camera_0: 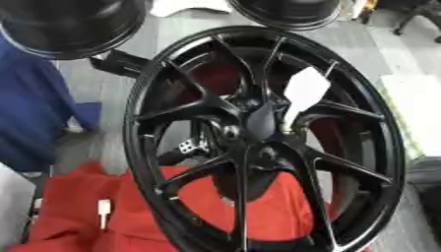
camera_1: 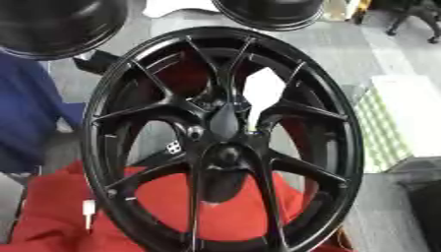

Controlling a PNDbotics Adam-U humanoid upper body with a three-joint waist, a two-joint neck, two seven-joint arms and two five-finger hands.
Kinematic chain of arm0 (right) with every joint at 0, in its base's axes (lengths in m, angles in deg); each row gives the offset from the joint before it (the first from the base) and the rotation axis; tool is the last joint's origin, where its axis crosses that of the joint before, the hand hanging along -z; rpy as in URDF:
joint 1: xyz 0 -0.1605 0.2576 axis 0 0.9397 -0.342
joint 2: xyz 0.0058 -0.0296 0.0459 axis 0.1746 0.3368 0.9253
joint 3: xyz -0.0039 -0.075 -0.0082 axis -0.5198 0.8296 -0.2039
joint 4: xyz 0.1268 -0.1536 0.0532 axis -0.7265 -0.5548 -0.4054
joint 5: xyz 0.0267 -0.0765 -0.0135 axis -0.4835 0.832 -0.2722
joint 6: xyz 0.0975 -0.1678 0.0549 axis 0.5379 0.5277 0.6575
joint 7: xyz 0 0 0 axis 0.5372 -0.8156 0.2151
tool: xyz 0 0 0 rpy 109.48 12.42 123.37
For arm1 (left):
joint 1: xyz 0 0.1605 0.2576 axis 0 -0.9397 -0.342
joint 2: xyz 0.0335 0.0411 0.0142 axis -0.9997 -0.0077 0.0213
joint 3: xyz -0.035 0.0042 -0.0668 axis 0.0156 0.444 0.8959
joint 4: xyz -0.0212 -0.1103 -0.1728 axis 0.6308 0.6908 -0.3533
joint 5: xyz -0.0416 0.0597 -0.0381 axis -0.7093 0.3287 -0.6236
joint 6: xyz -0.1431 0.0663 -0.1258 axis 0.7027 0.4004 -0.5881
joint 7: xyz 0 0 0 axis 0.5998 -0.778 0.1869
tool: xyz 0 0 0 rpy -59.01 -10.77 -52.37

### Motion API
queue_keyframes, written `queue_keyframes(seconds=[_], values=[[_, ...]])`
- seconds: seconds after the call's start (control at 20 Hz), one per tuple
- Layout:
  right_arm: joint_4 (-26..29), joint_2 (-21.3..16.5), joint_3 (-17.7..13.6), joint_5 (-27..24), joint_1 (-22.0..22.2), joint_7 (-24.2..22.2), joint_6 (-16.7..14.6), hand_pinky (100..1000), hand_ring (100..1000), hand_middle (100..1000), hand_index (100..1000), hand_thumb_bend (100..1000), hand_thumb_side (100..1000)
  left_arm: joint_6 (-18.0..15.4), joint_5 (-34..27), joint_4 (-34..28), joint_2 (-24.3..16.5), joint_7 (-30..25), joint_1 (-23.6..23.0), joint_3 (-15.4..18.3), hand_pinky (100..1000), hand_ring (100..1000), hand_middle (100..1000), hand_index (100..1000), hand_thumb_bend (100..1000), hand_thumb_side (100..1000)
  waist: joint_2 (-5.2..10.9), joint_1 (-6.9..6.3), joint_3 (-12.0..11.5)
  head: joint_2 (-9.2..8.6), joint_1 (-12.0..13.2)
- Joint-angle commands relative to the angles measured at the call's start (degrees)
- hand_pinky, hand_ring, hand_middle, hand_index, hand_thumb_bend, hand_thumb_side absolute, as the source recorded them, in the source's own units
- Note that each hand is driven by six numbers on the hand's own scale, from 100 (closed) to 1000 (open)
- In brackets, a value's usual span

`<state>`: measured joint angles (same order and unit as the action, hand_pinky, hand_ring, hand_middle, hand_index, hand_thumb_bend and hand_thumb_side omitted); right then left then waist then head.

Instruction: Pull the pin out of the wheel hub.

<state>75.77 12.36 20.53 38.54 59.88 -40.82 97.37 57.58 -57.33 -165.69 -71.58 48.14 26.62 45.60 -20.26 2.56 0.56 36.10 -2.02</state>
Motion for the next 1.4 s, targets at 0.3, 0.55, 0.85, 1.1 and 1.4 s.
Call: queue_keyframes(seconds=[0.3, 0.55, 0.85, 1.1, 1.4], values=[[-1.0, -1.8, 1.7, -7.2, -2.9, 8.2, -7.1, 847, 849, 836, 892, 100, 323, 0.0, 0.4, -1.2, -1.7, 0.1, 1.0, 0.7, 645, 789, 740, 786, 571, 420, 0.65, -0.44, -0.5, -0.71, -1.0], [2.7, -1.1, 3.6, -11.1, -4.2, 12.2, -8.9, 821, 793, 759, 820, 100, 390, 0.2, 0.4, -1.2, -1.4, 0.0, 1.3, 0.5, 645, 789, 739, 786, 568, 420, 0.44, -0.53, -0.9, -0.84, -1.3], [10.4, 0.6, 6.3, -16.5, -6.6, 17.5, -6.3, 800, 723, 670, 752, 100, 538, 0.1, 0.6, -1.6, -1.3, -0.1, 1.8, 0.3, 644, 789, 739, 785, 569, 420, 0.34, -0.71, -1.5, -1.04, -1.8], [17.3, 2.3, 9.6, -21.2, -7.3, 21.8, -3.8, 773, 710, 658, 739, 100, 602, -0.1, 1.2, -2.1, -1.2, -0.2, 2.1, 0.1, 644, 788, 739, 785, 571, 419, 0.14, -0.91, -2.1, -1.33, -2.1], [22.9, 3.5, 12.5, -27.3, -8.1, 24.7, -3.2, 763, 700, 646, 732, 100, 632, -0.2, 1.6, -2.5, -1.1, -0.1, 2.4, 0.0, 642, 788, 738, 785, 573, 419, 0.07, -1.19, -2.6, -1.42, -2.6]])
